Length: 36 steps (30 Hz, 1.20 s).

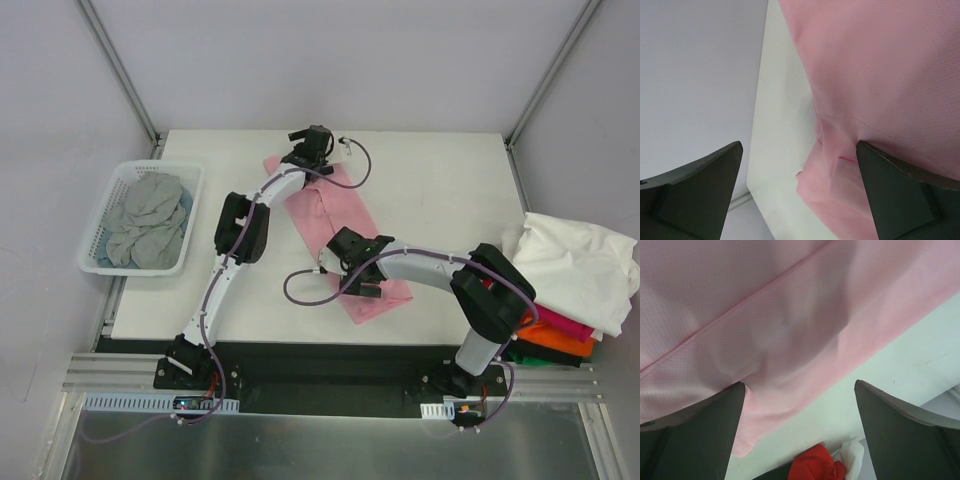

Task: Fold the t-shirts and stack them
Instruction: Rotate the tshirt 90 degrees

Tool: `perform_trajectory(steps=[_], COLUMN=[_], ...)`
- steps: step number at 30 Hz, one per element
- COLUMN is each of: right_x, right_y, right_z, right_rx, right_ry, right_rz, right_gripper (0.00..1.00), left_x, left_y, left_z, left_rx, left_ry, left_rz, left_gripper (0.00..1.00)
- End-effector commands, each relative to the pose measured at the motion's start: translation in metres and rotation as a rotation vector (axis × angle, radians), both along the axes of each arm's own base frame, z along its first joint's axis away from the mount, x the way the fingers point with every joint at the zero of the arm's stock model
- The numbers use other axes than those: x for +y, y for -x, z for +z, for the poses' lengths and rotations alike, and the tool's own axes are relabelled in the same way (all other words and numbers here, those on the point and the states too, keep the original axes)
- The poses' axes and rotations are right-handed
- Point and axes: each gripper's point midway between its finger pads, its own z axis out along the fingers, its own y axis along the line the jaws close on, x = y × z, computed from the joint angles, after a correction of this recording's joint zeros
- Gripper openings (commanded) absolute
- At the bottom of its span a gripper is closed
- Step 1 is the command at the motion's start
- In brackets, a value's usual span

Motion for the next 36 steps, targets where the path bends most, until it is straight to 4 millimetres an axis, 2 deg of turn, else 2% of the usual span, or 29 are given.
perform_trajectory(steps=[1, 4, 5, 7, 15, 22, 30, 36], right_x=[0.021, 0.031, 0.036, 0.043, 0.079, 0.107, 0.135, 0.155], right_y=[0.006, 0.012, 0.012, 0.018, 0.03, 0.039, 0.045, 0.044], right_z=[0.0, -0.001, 0.002, 0.001, 0.009, 0.006, 0.007, 0.011], right_rx=[0.022, 0.033, 0.032, 0.048, 0.043, 0.059, 0.064, 0.051], right_ry=[-0.015, -0.016, -0.023, -0.024, -0.037, -0.058, -0.09, -0.115], right_rz=[0.028, 0.049, 0.055, 0.072, 0.155, 0.216, 0.277, 0.313], right_gripper=[0.96, 0.96, 0.96, 0.96, 0.96, 0.96, 0.96, 0.96], left_x=[-0.033, -0.045, -0.047, -0.057, -0.081, -0.103, -0.116, -0.117], left_y=[-0.004, -0.013, -0.013, -0.02, -0.023, -0.023, -0.024, -0.028], left_z=[-0.024, -0.015, -0.017, -0.007, -0.006, -0.001, 0.007, 0.017], left_rx=[-0.018, -0.087, -0.085, -0.144, -0.195, -0.24, -0.289, -0.316], left_ry=[-0.016, -0.009, -0.012, -0.001, 0.005, 0.024, 0.054, 0.086], left_rz=[-0.116, -0.15, -0.162, -0.188, -0.284, -0.356, -0.382, -0.374], left_gripper=[0.99, 0.99, 0.99, 0.99, 0.99, 0.99, 0.99, 0.99])
